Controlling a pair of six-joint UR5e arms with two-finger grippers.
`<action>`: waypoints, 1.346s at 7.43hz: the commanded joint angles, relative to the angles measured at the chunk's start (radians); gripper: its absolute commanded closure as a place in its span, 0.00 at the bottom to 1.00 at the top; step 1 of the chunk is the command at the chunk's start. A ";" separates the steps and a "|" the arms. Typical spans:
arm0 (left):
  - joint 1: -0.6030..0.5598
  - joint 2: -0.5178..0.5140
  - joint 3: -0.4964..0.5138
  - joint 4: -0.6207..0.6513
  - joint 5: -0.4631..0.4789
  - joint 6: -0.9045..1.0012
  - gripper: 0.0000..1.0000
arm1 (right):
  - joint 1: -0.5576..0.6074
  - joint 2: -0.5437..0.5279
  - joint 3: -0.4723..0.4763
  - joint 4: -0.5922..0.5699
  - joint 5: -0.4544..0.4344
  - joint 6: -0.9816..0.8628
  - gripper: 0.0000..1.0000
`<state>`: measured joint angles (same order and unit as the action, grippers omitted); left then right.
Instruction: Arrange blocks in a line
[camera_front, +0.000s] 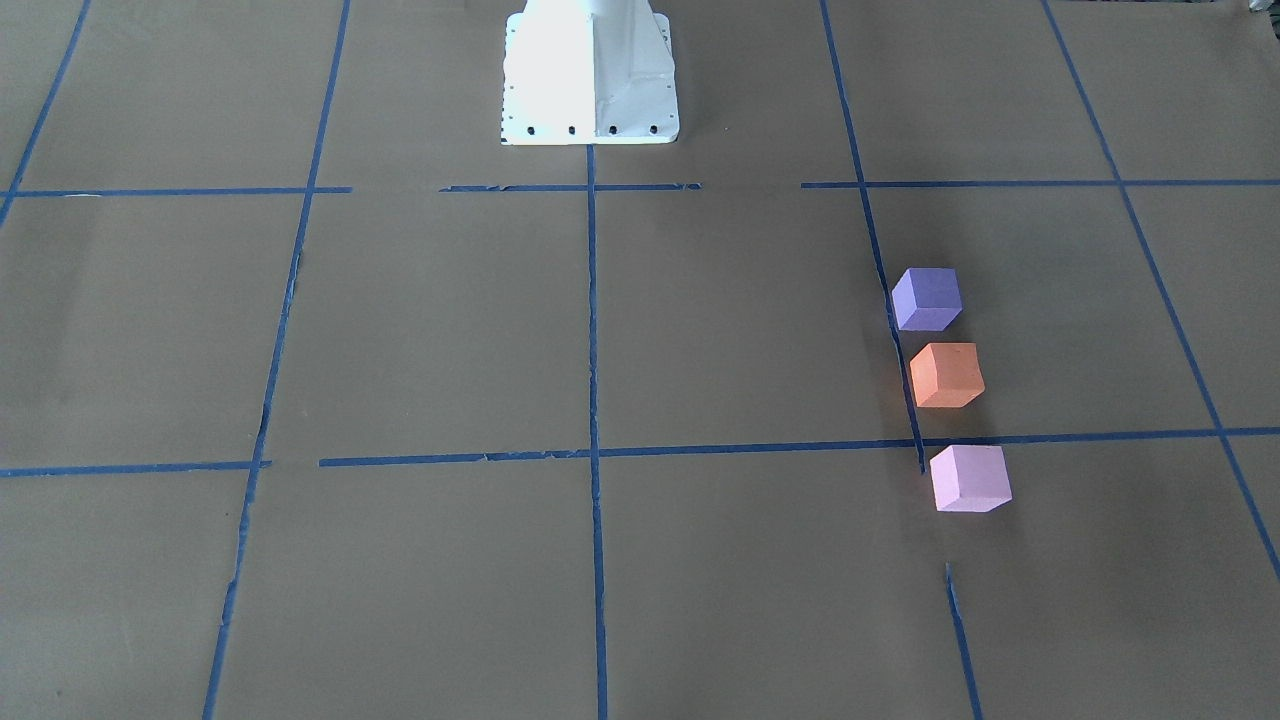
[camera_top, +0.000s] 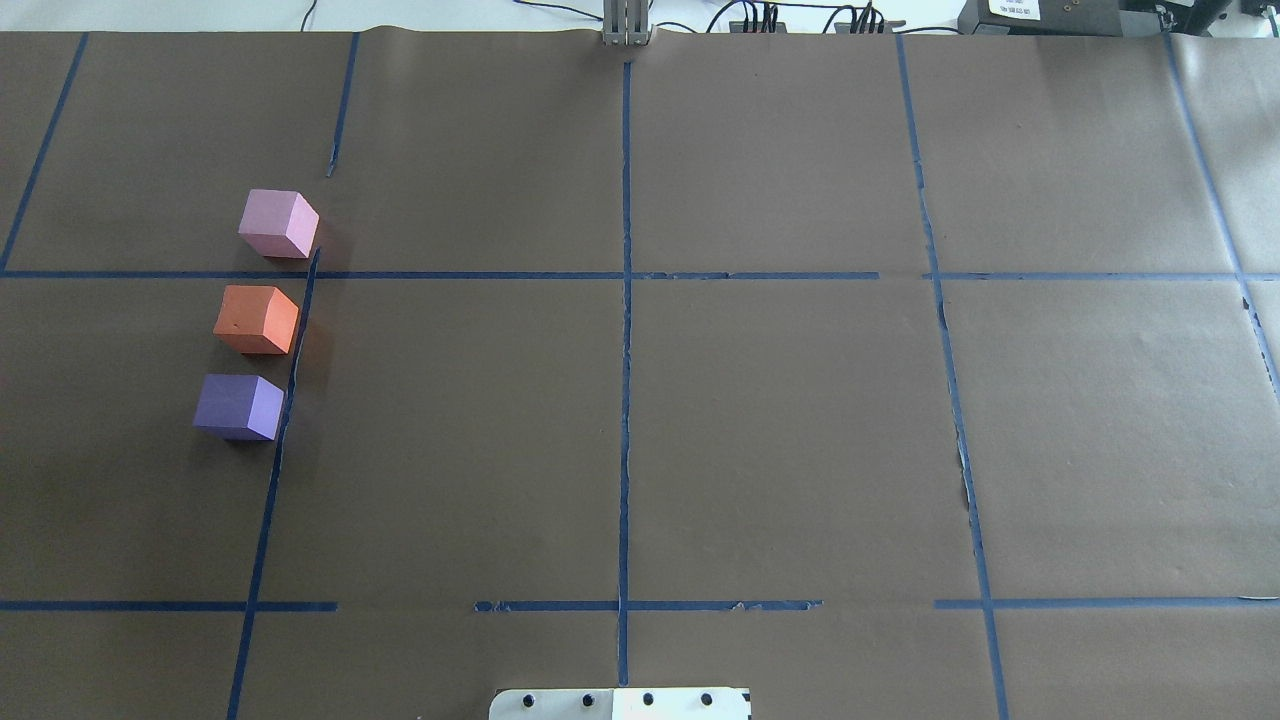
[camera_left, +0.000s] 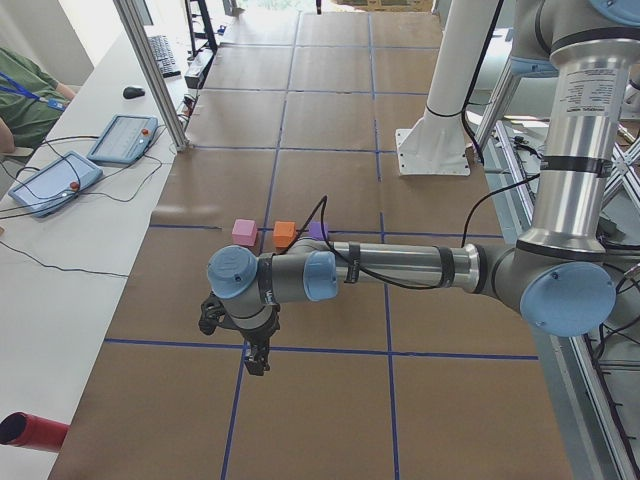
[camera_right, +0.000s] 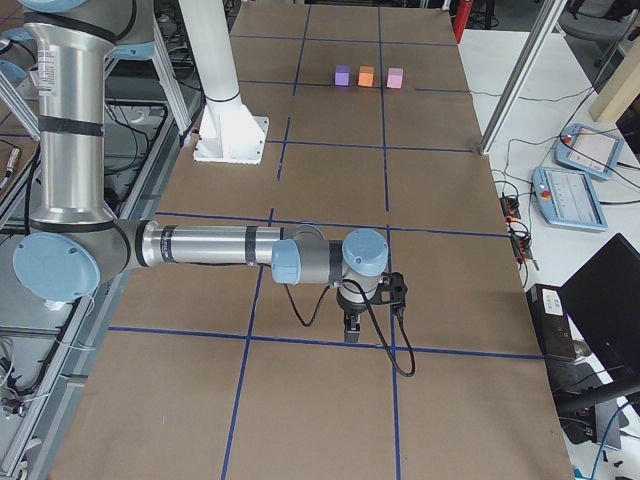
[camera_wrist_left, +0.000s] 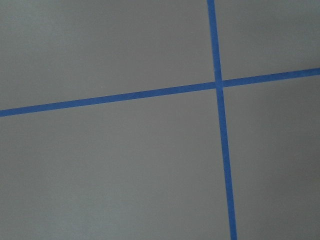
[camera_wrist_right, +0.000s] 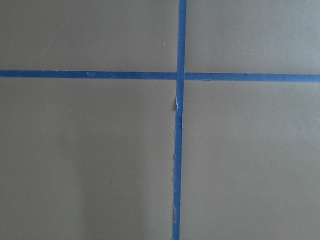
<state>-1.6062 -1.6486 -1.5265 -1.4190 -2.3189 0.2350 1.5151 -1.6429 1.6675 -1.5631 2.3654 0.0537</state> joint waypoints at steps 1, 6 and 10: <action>0.000 0.000 -0.003 -0.001 -0.029 0.001 0.00 | 0.001 0.000 0.000 0.000 0.000 0.000 0.00; 0.002 -0.002 0.000 -0.008 -0.030 0.001 0.00 | 0.001 0.000 0.000 0.000 0.000 0.000 0.00; 0.003 -0.010 0.011 -0.009 -0.030 0.000 0.00 | 0.001 0.000 0.000 0.000 0.000 0.000 0.00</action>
<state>-1.6040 -1.6557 -1.5196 -1.4270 -2.3485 0.2353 1.5152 -1.6429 1.6674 -1.5632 2.3654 0.0537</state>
